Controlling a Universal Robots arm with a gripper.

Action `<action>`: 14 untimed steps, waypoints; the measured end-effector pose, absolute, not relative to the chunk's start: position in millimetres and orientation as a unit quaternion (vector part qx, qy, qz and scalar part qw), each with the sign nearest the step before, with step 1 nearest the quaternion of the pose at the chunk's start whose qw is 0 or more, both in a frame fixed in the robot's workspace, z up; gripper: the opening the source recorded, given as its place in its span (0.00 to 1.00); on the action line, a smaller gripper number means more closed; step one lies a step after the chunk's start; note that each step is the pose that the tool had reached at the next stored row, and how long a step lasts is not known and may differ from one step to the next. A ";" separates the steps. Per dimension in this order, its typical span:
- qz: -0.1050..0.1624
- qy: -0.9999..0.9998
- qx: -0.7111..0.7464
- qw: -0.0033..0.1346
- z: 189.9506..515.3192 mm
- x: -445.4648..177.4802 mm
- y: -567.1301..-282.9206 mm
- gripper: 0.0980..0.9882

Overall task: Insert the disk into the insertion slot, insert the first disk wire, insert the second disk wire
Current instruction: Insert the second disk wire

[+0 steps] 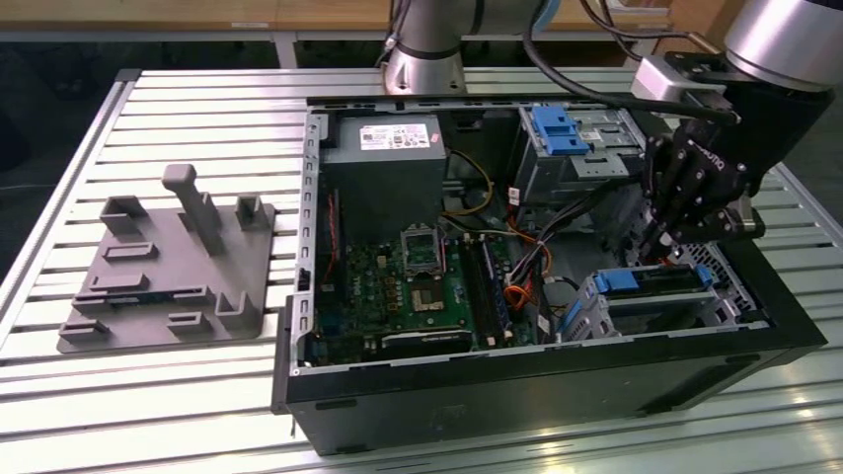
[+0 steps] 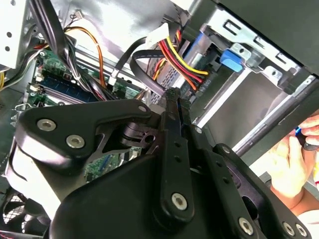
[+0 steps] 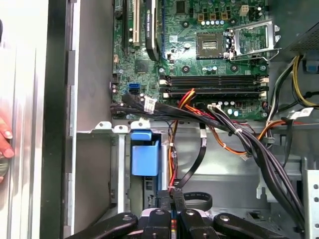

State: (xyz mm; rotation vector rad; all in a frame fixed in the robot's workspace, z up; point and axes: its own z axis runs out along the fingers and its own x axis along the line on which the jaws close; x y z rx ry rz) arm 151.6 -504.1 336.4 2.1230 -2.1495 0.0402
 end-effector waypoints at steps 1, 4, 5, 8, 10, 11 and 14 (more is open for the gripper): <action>0.012 -0.710 0.701 0.059 336.8 151.6 -505.6 0.05; 0.009 -0.710 0.702 0.056 339.1 151.6 -507.7 0.05; 0.008 -0.710 0.702 0.055 339.3 151.6 -508.4 0.05; 0.007 -0.710 0.702 0.054 339.3 151.6 -512.2 0.05; 0.006 -0.710 0.702 0.053 339.3 151.6 -515.5 0.05; 0.006 -0.710 0.702 0.053 339.3 151.6 -517.0 0.05; 0.005 -0.710 0.702 0.052 339.3 151.9 -519.2 0.05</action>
